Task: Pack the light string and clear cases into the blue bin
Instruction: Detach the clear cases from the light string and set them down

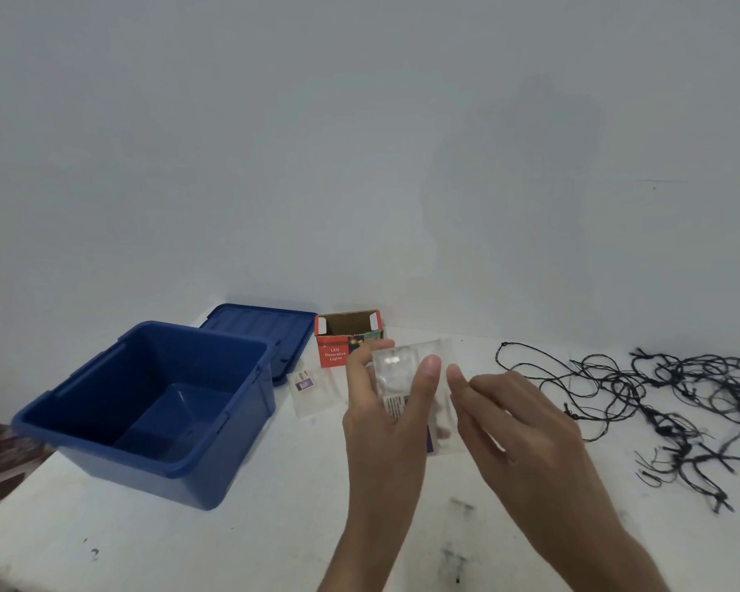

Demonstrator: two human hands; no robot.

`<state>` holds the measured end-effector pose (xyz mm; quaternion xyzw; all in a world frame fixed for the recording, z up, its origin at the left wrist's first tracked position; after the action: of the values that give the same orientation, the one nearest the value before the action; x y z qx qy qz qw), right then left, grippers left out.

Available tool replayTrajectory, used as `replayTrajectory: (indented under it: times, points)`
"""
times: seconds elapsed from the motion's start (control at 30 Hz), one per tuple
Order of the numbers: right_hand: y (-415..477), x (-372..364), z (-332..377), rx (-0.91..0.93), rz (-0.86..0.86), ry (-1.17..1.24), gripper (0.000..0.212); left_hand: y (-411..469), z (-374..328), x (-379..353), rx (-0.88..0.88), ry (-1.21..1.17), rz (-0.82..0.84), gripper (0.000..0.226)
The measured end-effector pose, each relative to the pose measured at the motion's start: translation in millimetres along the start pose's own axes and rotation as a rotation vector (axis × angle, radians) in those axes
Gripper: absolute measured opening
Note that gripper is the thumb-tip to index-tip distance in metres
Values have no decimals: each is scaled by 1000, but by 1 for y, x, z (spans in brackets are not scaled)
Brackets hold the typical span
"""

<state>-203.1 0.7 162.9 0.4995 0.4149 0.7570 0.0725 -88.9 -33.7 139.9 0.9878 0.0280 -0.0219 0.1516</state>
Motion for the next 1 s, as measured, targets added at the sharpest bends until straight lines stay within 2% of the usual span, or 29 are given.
replayTrajectory:
  times: [0.17,0.23,0.4,0.5,0.6,0.67,0.73,0.8,0.93,1.0]
  points:
    - [-1,-3,-4,-11,28,62,27,-2,-2,0,1,-24,12,27]
    - [-1,-3,-6,-51,38,210,28,-2,-3,0,22,-64,16,26]
    - [-7,-13,3,-140,195,535,46,2,6,4,97,-183,-15,27]
    - [-14,-26,7,-336,283,841,56,2,8,4,99,-182,-26,30]
    - [-18,-32,4,-495,212,1036,37,2,11,3,120,-204,-17,25]
    - [-19,-37,3,-529,215,1057,35,1,17,3,175,-257,-8,16]
    - [-18,-40,1,-506,198,1048,38,-1,22,1,234,-327,26,20]
    - [-19,-39,-6,-486,196,904,50,-3,27,-2,290,-401,77,23]
    - [-18,-41,-11,-436,304,633,78,-6,40,-5,407,-626,98,35]
    - [-15,-40,-10,-362,286,520,79,-5,44,-2,404,-630,75,41]
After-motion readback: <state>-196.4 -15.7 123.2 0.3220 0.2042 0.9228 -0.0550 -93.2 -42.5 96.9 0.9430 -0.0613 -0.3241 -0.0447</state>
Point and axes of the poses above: each hand's wrist, its own y-axis towards the middle knuckle, its own x-axis out of the back of the hand, z = x × y, the point moved 7 cm from there along y, towards the middle knuckle, and after that the axes turned 8 degrees about z, right-handed, at the moved point
